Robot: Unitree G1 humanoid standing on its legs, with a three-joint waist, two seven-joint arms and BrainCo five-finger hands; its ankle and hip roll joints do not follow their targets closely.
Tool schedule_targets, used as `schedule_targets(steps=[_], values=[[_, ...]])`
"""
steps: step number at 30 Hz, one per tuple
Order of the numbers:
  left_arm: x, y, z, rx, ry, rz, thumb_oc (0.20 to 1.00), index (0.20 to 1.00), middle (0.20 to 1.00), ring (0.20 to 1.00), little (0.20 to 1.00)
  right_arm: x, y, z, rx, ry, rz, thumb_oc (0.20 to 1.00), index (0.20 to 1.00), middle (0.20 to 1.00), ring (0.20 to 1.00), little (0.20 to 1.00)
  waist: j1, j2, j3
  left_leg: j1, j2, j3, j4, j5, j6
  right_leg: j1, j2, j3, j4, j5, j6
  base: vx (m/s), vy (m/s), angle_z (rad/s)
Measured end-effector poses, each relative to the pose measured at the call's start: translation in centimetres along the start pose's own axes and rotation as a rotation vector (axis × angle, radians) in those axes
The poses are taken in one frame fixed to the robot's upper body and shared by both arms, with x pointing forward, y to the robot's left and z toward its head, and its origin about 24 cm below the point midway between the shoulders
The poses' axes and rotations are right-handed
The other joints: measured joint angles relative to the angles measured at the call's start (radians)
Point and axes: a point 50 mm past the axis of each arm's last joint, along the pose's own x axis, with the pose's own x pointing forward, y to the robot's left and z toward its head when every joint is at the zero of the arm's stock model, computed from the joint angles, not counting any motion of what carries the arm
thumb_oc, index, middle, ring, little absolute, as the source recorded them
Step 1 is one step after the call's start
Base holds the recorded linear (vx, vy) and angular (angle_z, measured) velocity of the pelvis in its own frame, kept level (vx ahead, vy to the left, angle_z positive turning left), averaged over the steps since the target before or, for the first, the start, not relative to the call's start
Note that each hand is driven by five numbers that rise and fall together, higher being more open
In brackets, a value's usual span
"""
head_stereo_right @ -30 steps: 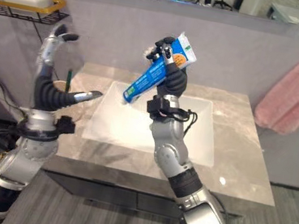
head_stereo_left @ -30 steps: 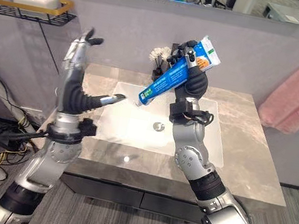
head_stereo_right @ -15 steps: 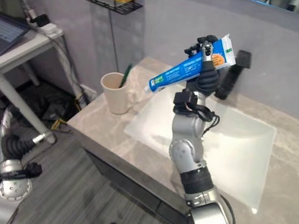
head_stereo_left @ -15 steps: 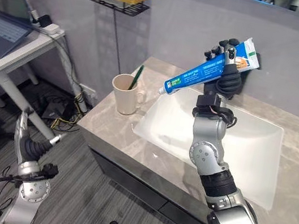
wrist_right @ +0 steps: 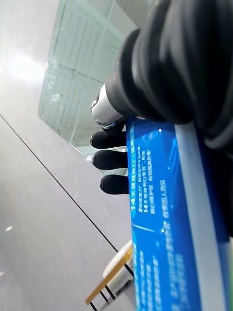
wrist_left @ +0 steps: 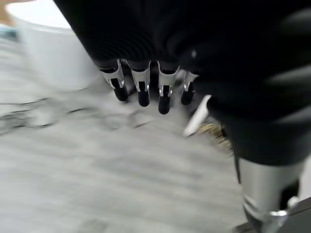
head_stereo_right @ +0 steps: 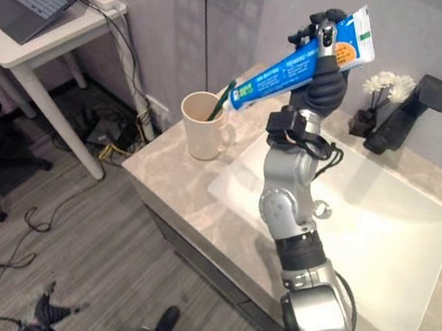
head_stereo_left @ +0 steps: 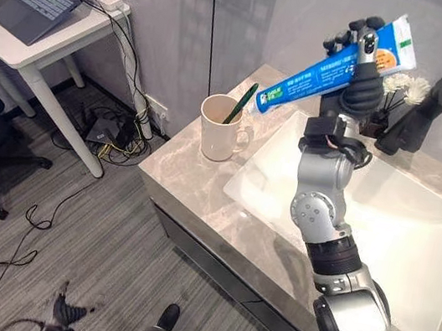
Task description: Put brush and paste in cup on sink, flatten towel.
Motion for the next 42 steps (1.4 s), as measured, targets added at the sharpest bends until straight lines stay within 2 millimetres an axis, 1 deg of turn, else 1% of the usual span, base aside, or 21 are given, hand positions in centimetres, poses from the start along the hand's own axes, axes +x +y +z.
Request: schedule_targets(steps=[2,6,11,17,19,25,27,32,36,42], values=[[-0.3,-1.0,-1.2,0.067,0.054,-0.06,1.0,1.0,1.0,1.0,1.0,0.5,0.9,0.1,-0.012,-0.015,0.035,0.2,0.2,0.2,0.2,0.2,-0.002,-0.001,0.0,-0.005,0.0,0.001,0.0,0.0,0.0,-0.006,0.0,0.001,0.0,0.0,0.0,-0.01,0.041,-0.01],[-0.8,-2.1,-2.1,0.102,0.106,-0.127,1.0,1.0,1.0,1.0,1.0,1.1,1.8,0.2,-0.017,-0.028,0.063,0.2,0.2,0.2,0.2,0.2,-0.005,-0.003,0.0,-0.009,-0.001,0.0,0.0,0.0,0.0,-0.008,-0.001,-0.001,0.0,0.0,0.0,0.0,0.0,0.0],[-0.7,-2.1,-2.5,0.157,0.124,-0.159,1.0,1.0,1.0,1.0,1.0,1.1,1.9,0.1,-0.048,-0.032,0.075,0.2,0.2,0.2,0.2,0.2,-0.005,-0.015,0.002,-0.022,-0.001,-0.002,0.0,0.0,0.0,-0.013,-0.001,-0.004,0.0,-0.001,0.001,0.0,0.007,0.0],[-0.7,-2.1,-2.6,0.17,0.133,-0.166,1.0,1.0,1.0,1.0,1.0,1.2,1.6,0.0,-0.062,-0.024,0.068,0.2,0.2,0.2,0.2,0.2,0.001,-0.033,0.001,-0.038,-0.001,-0.009,0.0,0.0,0.0,-0.027,0.0,-0.011,0.0,-0.001,0.001,0.01,0.003,0.03],[-0.7,-2.1,-2.5,0.172,0.126,-0.169,1.0,1.0,1.0,1.0,1.0,1.3,1.4,0.1,-0.074,-0.024,0.064,0.2,0.2,0.2,0.2,0.2,0.001,-0.033,0.001,-0.041,-0.003,-0.026,0.0,0.0,0.0,-0.027,0.0,-0.026,0.0,-0.001,0.002,0.01,0.02,0.17],[-0.7,-2.6,-1.9,0.217,0.086,-0.2,1.0,1.0,1.0,1.0,1.0,1.3,1.1,-0.1,-0.083,-0.017,0.055,0.2,0.2,0.2,0.2,0.2,0.006,-0.044,0.007,-0.045,-0.008,-0.029,0.0,0.0,0.0,-0.028,-0.005,-0.029,0.0,-0.003,0.004,0.01,0.007,0.03],[-0.6,-2.8,-1.1,0.223,0.054,-0.203,1.0,1.0,1.0,1.0,1.0,1.3,1.1,-0.1,-0.083,-0.017,0.055,0.2,0.2,0.2,0.2,0.2,0.006,-0.051,0.011,-0.048,-0.009,-0.031,0.0,0.0,0.0,-0.03,-0.005,-0.031,0.0,-0.004,0.005,0.0,0.0,0.0],[-0.4,-3.0,-0.1,0.24,0.001,-0.209,1.0,1.0,1.0,1.0,1.0,1.3,1.1,-0.1,-0.082,-0.017,0.055,0.2,0.2,0.2,0.2,0.2,0.008,-0.054,0.013,-0.058,-0.011,-0.037,0.0,0.0,0.0,-0.037,-0.006,-0.036,0.0,-0.004,0.006,0.01,0.021,0.03],[-0.3,-3.0,0.3,0.233,-0.017,-0.207,1.0,1.0,1.0,1.0,1.0,1.3,1.1,-0.1,-0.083,-0.016,0.055,0.2,0.2,0.2,0.2,0.2,0.007,-0.052,0.015,-0.066,-0.011,-0.038,0.0,0.0,0.0,-0.045,-0.006,-0.037,0.0,-0.004,0.006,0.0,0.026,0.01],[-0.3,-3.0,0.3,0.231,-0.019,-0.203,1.0,1.0,1.0,1.0,1.0,1.2,1.1,-0.3,-0.106,0.004,0.074,0.2,0.2,0.2,0.2,0.2,0.007,-0.051,0.025,-0.068,-0.011,-0.04,0.0,0.0,0.0,-0.046,-0.006,-0.038,0.0,-0.004,0.006,0.0,0.0,0.0]])
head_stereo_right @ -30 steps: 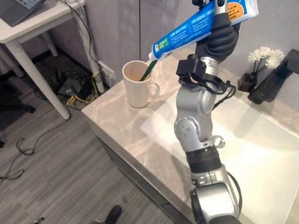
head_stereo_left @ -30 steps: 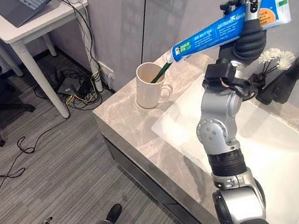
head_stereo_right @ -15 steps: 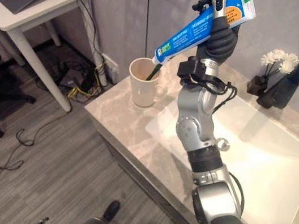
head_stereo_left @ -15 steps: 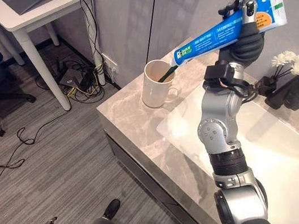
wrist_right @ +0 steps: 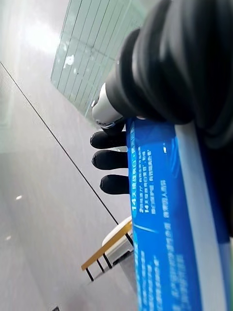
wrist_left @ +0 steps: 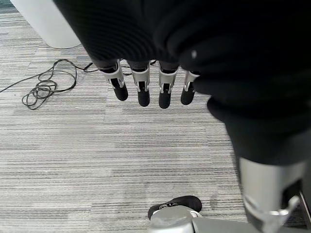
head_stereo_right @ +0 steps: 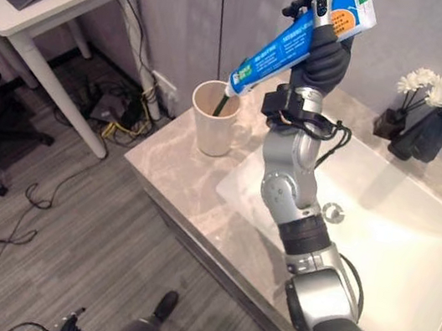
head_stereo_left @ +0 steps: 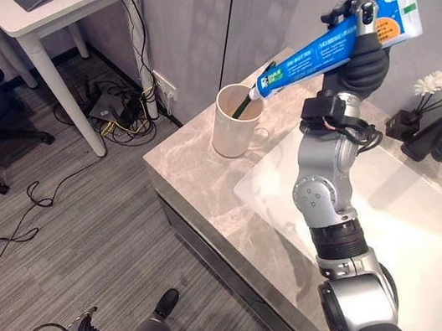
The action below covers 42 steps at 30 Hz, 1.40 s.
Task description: Put brush and paste in cup on sink, flatten towel.
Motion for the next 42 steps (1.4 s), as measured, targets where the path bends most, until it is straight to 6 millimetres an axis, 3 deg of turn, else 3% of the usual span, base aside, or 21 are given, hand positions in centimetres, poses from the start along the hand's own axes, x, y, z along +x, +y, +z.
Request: schedule_targets(steps=[9,19,25,29,36,37,38,42], values=[[0.1,0.1,0.3,-0.005,-0.01,0.004,1.0,1.0,1.0,1.0,1.0,-0.4,0.5,-1.0,-0.042,0.074,0.065,0.2,0.2,0.2,0.2,0.2,-0.001,-0.018,0.021,-0.005,-0.002,-0.009,0.0,0.0,0.0,0.0,-0.001,-0.007,0.0,0.0,0.0,0.0,0.004,0.02],[0.1,0.1,0.3,-0.007,-0.011,0.005,1.0,1.0,1.0,1.0,1.0,-0.4,0.1,-0.9,-0.103,0.102,0.102,0.2,0.2,0.2,0.2,0.2,-0.001,-0.052,0.048,-0.005,-0.001,-0.01,0.0,0.0,0.0,0.0,0.0,-0.007,0.0,-0.001,-0.001,0.0,0.0,0.0],[0.1,0.2,0.4,-0.012,-0.014,0.008,1.0,1.0,1.0,1.0,1.0,-0.4,0.1,-0.9,-0.165,0.106,0.128,0.2,0.2,0.2,0.2,0.2,-0.002,-0.054,0.049,-0.005,-0.002,-0.01,0.0,0.0,0.0,0.0,-0.001,-0.006,0.0,-0.001,-0.001,-0.01,0.004,0.0],[0.7,1.4,2.4,-0.025,-0.092,0.049,1.0,1.0,1.0,1.0,1.0,-0.9,0.2,-2.5,-0.187,0.164,0.136,0.2,0.2,0.2,0.2,0.2,-0.005,-0.057,0.056,-0.004,0.001,0.004,0.0,0.0,0.0,-0.005,0.001,0.009,0.0,0.001,-0.002,0.0,0.005,-0.1],[0.8,1.8,3.1,-0.036,-0.119,0.058,1.0,1.0,1.0,1.0,1.0,-0.5,0.8,-2.2,-0.233,0.144,0.17,0.2,0.2,0.2,0.2,0.2,-0.008,-0.059,0.056,-0.004,0.001,0.004,0.0,0.0,0.0,-0.006,0.001,0.009,0.0,0.001,-0.003,0.0,0.0,0.0],[0.8,1.8,3.1,-0.036,-0.117,0.058,1.0,1.0,1.0,1.0,1.0,-0.5,0.9,-2.3,-0.236,0.147,0.179,0.536,0.536,0.536,0.536,0.536,-0.01,-0.059,0.056,-0.004,0.001,0.005,0.0,0.0,0.0,-0.006,0.001,0.01,0.0,0.001,-0.003,0.0,0.0,0.0],[0.8,1.8,3.1,-0.036,-0.118,0.059,1.0,1.0,1.0,1.0,1.0,-0.6,1.0,-2.3,-0.236,0.151,0.184,1.0,1.0,1.0,1.0,1.0,-0.01,-0.059,0.056,-0.004,0.001,0.005,0.0,0.0,0.0,-0.006,0.001,0.01,0.0,0.001,-0.003,0.0,0.0,0.0],[0.9,2.0,3.0,-0.032,-0.116,0.063,1.0,1.0,1.0,1.0,1.0,-0.6,1.3,-2.4,-0.246,0.155,0.206,1.0,1.0,1.0,1.0,1.0,-0.011,-0.064,0.056,-0.003,0.001,0.005,0.0,0.0,0.0,-0.006,0.001,0.01,0.0,0.001,-0.003,0.0,0.0,0.0]])
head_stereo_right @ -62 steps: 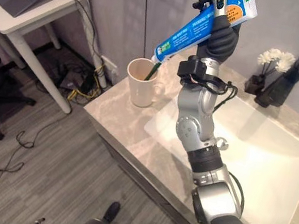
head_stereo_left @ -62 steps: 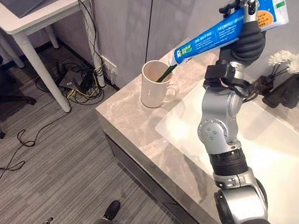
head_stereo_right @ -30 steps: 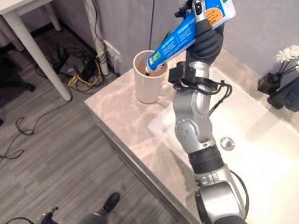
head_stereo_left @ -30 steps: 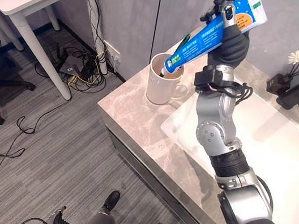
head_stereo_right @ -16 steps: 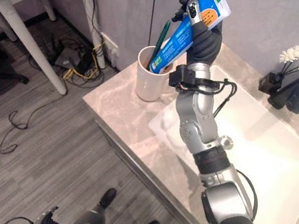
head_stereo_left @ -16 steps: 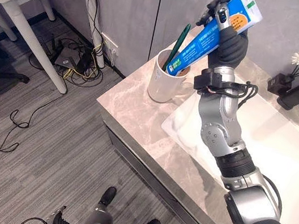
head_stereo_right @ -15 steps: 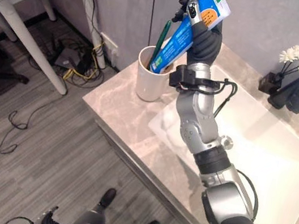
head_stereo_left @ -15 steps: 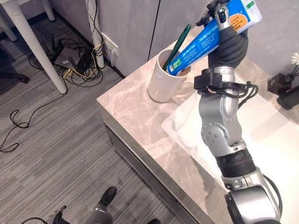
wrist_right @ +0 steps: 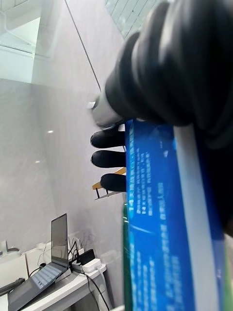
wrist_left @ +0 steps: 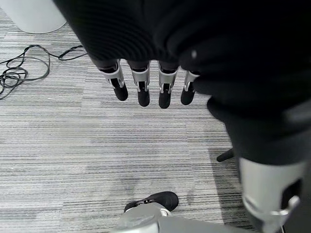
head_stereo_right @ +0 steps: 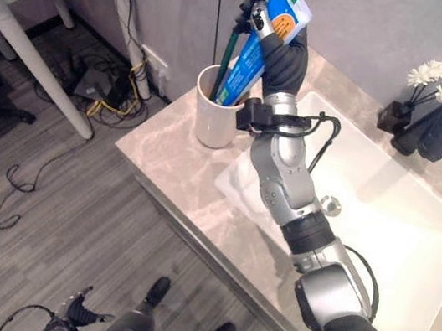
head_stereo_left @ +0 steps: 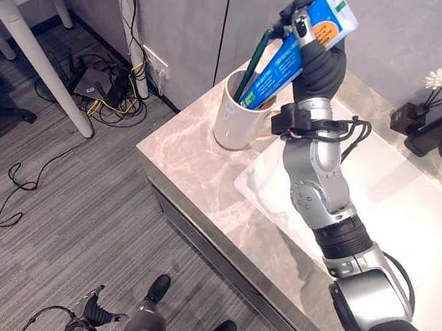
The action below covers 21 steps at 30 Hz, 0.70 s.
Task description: Put brush and paste in cup on sink, flatten towel.
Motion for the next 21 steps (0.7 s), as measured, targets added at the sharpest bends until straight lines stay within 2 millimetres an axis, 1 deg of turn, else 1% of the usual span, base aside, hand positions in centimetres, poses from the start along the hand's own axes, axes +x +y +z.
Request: schedule_targets(steps=[4,6,14,21], values=[[0.1,0.3,-0.1,0.003,0.001,0.007,1.0,1.0,1.0,1.0,1.0,0.2,0.6,0.1,-0.003,-0.003,0.026,1.0,1.0,1.0,1.0,1.0,-0.004,-0.01,-0.002,0.0,0.0,0.001,0.0,0.0,0.0,0.0,0.0,0.001,0.0,0.0,0.0,0.0,0.0,0.0],[0.1,0.3,-0.1,-0.023,0.012,0.009,1.0,1.0,1.0,1.0,1.0,0.2,0.6,0.2,-0.003,-0.005,0.029,1.0,1.0,1.0,1.0,1.0,-0.005,-0.017,-0.004,0.0,0.0,0.001,0.0,0.0,0.0,0.0,0.0,0.001,0.0,0.0,0.0,0.0,0.0,0.0],[0.3,0.5,0.2,-0.032,0.006,0.017,1.0,1.0,1.0,1.0,1.0,0.5,1.1,0.5,-0.028,-0.024,0.048,1.0,1.0,1.0,1.0,1.0,-0.017,-0.034,-0.004,0.003,0.001,0.005,0.0,0.0,0.0,0.0,0.0,0.005,0.0,0.001,-0.001,0.0,0.0,0.0],[0.7,0.9,0.6,-0.034,0.011,0.027,1.0,1.0,1.0,1.0,1.0,1.0,1.4,1.2,-0.087,-0.05,0.059,1.0,1.0,1.0,1.0,1.0,-0.025,-0.04,-0.007,0.025,0.002,0.023,0.0,0.0,0.0,0.011,-0.001,0.025,0.0,0.004,-0.003,0.01,0.016,-0.08]])
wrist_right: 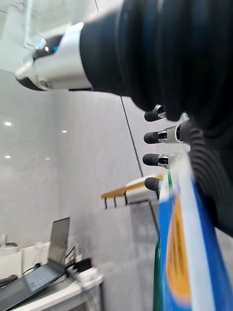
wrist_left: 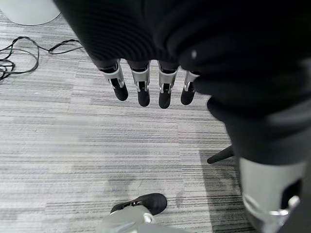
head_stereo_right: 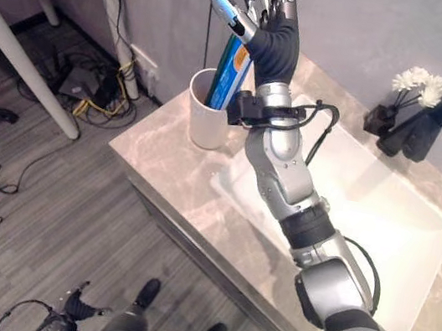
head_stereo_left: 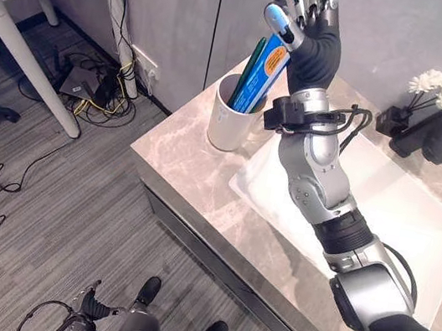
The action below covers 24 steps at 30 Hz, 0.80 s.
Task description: Put brush and paste in cup on sink, flatten towel.
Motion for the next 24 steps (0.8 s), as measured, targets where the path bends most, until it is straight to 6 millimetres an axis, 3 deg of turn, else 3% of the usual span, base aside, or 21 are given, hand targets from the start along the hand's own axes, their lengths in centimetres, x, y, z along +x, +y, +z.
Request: schedule_targets(steps=[4,6,12,14,16,17,18,20,22,24], values=[[-0.1,0.1,-1.1,-0.015,0.057,0.007,1.0,1.0,1.0,1.0,1.0,0.2,-0.8,1.0,-0.125,-0.037,-0.02,1.0,1.0,1.0,1.0,1.0,-0.023,-0.002,-0.004,0.03,0.0,0.045,0.0,-0.001,0.002,0.006,-0.004,0.043,0.0,0.012,-0.002,0.02,0.042,-0.29],[-0.4,-0.5,-2.1,-0.036,0.119,-0.022,1.0,1.0,1.0,1.0,1.0,0.1,-1.9,2.4,-0.195,-0.1,-0.071,1.0,1.0,1.0,1.0,1.0,-0.044,0.0,-0.008,0.063,-0.002,0.087,0.0,-0.007,0.009,0.015,-0.008,0.085,0.0,0.021,-0.002,0.02,0.046,-0.49],[-2.4,-3.5,-4.5,-0.081,0.243,-0.136,1.0,1.0,1.0,1.0,1.0,-2.4,-7.0,4.3,-0.335,-0.157,-0.264,1.0,1.0,1.0,1.0,1.0,-0.151,0.064,-0.084,0.131,-0.009,0.188,-0.001,-0.037,0.035,0.032,-0.017,0.182,0.0,0.036,0.006,0.02,0.028,-0.52],[-3.1,-4.4,-5.2,-0.144,0.281,-0.177,1.0,1.0,1.0,1.0,1.0,-5.0,-9.8,5.0,-0.506,-0.141,-0.317,1.0,1.0,1.0,1.0,1.0,-0.188,0.099,-0.13,0.15,-0.008,0.227,-0.002,-0.049,0.041,0.033,-0.016,0.22,0.0,0.038,0.008,0.03,-0.013,-0.48],[-3.1,-4.7,-4.9,-0.163,0.28,-0.195,1.0,1.0,1.0,1.0,1.0,-6.5,-11.5,5.7,-0.598,-0.132,-0.374,1.0,1.0,1.0,1.0,1.0,-0.219,0.115,-0.143,0.167,-0.005,0.248,-0.001,-0.054,0.045,0.032,-0.014,0.243,0.0,0.039,0.01,0.01,-0.04,-0.32],[-3.0,-5.1,-4.2,-0.18,0.254,-0.222,1.0,1.0,1.0,1.0,1.0,-10.0,-15.0,7.9,-0.767,-0.139,-0.529,1.0,1.0,1.0,1.0,1.0,-0.232,0.137,-0.159,0.169,-0.002,0.257,-0.003,-0.058,0.045,0.034,-0.013,0.25,0.0,0.038,0.012,0.04,-0.054,-0.18],[-3.0,-5.1,-4.1,-0.186,0.246,-0.229,1.0,1.0,1.0,1.0,1.0,-12.3,-16.8,8.7,-0.84,-0.11,-0.618,1.0,1.0,1.0,1.0,1.0,-0.244,0.148,-0.167,0.168,-0.001,0.258,-0.006,-0.059,0.045,0.034,-0.013,0.251,0.0,0.038,0.012,0.03,-0.039,-0.22],[-2.8,-5.0,-3.7,-0.19,0.232,-0.237,1.0,1.0,1.0,1.0,1.0,-15.5,-18.9,10.1,-0.981,-0.075,-0.755,1.0,1.0,1.0,1.0,1.0,-0.298,0.17,-0.176,0.177,0.002,0.263,-0.006,-0.062,0.042,0.035,-0.008,0.262,0.0,0.039,0.011,0.03,-0.03,-0.17],[-2.3,-4.7,-3.0,-0.203,0.213,-0.235,1.0,1.0,1.0,1.0,1.0,-19.3,-21.1,11.7,-1.206,0.003,-0.867,1.0,1.0,1.0,1.0,1.0,-0.323,0.188,-0.184,0.197,0.002,0.289,-0.006,-0.065,0.039,0.036,0.0,0.283,-0.001,0.038,0.012,0.0,-0.007,-0.28],[-2.6,-4.7,-3.7,-0.213,0.238,-0.235,1.0,1.0,1.0,1.0,1.0,-21.2,-22.3,11.9,-1.259,0.06,-0.96,1.0,1.0,1.0,1.0,1.0,-0.351,0.196,-0.182,0.214,0.007,0.33,-0.007,-0.073,0.038,0.025,0.011,0.335,-0.001,0.041,0.01,-0.04,0.0,-0.67]])
